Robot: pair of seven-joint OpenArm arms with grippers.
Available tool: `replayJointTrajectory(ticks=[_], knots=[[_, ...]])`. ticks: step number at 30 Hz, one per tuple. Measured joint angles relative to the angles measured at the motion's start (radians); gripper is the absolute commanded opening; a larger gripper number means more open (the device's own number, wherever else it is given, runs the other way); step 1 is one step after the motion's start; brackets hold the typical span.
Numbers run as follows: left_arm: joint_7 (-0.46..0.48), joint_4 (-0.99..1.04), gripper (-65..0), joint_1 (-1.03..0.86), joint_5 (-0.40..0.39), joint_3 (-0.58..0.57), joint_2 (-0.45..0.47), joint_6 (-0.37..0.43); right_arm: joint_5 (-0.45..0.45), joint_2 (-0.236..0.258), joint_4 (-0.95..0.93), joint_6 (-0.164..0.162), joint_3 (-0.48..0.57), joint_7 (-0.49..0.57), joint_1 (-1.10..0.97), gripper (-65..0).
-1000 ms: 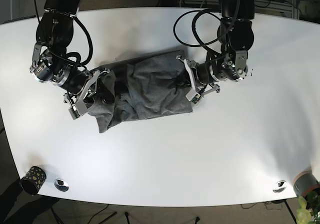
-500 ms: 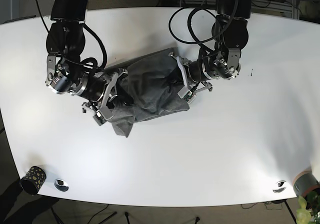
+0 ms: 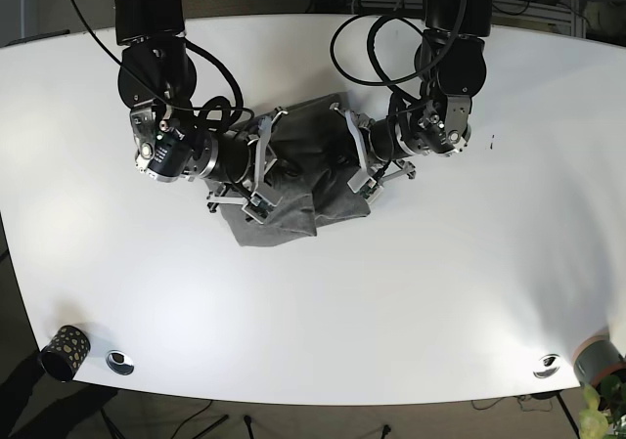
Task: Fold the T-shirt properly
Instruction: 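Fold the grasped end with the right gripper over toward the left gripper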
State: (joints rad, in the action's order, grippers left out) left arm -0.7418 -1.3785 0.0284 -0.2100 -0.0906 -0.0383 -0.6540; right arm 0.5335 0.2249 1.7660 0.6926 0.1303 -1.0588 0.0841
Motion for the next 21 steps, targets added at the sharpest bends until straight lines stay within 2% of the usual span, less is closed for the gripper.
replayJointTrajectory(ticks=[2,4,7,9,15,21], knots=[[0.0,0.0,-64.7,0.0,0.0,0.0,0.0,0.0,-0.006,0.0,0.001,0.0,0.009,0.003,0.0,-36.0],[-0.001,0.0,-64.7,0.0,0.0,0.0,0.0,0.0,-0.008,0.0,0.001,0.0,0.009,0.003,0.0,-22.8],[-0.001,-0.001,-64.7,0.0,0.0,0.0,0.0,0.0,-0.014,-0.014,0.001,0.0,0.006,0.0,0.0,-12.5],[-0.001,-0.004,-64.7,0.0,0.0,0.0,0.0,-0.001,-0.013,-0.02,0.009,0.0,0.008,0.0,-0.001,-10.9],[-0.037,-0.087,-64.7,-0.014,0.024,0.065,-0.003,-0.002,-0.01,-0.017,0.087,0.0,0.007,0.005,-0.011,-11.3],[-0.045,-0.171,-64.7,-0.012,0.035,0.074,-0.01,-0.001,-0.011,-0.02,0.105,0.0,0.011,0.003,-0.05,-11.3]])
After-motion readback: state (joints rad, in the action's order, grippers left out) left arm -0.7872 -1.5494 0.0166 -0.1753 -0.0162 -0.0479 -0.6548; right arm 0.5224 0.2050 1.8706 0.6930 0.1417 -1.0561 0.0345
